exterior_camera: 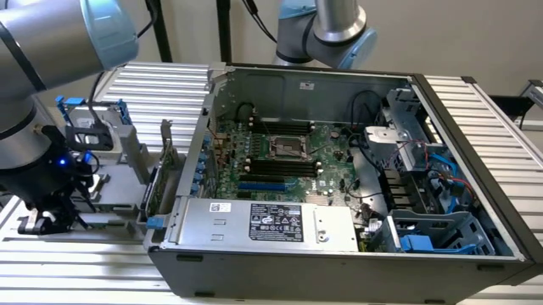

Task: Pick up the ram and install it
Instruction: 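Pick up the ram and move it above insertion slot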

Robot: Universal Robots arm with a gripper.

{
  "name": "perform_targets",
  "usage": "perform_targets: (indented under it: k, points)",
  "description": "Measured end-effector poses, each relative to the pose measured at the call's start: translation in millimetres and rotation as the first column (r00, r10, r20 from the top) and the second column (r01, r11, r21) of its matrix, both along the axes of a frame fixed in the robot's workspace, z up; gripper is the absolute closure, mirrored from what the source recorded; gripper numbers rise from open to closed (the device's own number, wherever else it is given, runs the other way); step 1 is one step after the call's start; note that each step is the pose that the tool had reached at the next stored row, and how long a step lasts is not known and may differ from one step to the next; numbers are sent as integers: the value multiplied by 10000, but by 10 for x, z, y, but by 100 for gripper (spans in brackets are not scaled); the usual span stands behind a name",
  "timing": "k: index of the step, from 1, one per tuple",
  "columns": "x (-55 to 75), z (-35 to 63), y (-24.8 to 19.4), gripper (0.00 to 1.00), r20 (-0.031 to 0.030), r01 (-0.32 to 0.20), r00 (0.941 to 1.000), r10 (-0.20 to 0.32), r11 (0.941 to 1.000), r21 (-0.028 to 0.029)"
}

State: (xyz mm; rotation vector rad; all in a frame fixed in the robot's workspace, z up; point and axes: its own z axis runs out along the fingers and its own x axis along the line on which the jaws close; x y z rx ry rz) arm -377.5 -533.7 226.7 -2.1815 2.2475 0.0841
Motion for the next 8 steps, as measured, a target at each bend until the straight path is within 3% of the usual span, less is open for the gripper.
perform_targets:
  k: [5,8]
  points:
    - [-14,-89,-2,64,0,-59,10000,59,10000,60]
    - [-28,-123,-2,64,1,-108,9999,108,9999,132]
